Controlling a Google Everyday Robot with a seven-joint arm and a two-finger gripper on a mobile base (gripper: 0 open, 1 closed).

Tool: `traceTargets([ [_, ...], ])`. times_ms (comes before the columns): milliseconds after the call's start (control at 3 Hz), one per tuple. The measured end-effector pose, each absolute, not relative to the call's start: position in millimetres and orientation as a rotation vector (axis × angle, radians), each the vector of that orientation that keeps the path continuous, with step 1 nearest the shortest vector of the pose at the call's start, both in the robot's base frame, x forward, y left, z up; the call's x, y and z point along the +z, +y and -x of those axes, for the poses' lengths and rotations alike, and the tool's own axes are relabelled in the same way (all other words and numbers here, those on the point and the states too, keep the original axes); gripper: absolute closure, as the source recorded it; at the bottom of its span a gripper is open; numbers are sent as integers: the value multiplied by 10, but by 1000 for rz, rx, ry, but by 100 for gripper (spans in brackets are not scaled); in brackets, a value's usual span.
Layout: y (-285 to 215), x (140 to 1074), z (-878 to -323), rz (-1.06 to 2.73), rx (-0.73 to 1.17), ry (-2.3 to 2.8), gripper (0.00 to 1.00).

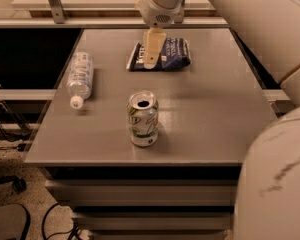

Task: Move blue chip bag near 7up can

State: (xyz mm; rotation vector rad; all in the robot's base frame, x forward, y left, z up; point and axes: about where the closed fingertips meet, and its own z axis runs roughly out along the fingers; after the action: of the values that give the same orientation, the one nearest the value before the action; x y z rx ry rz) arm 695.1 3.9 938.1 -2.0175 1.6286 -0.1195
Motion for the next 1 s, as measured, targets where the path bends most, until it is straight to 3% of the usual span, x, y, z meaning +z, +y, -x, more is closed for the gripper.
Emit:
traceTargets([
  [1000,-175,9025,-7332,2043,-143,1748,0],
])
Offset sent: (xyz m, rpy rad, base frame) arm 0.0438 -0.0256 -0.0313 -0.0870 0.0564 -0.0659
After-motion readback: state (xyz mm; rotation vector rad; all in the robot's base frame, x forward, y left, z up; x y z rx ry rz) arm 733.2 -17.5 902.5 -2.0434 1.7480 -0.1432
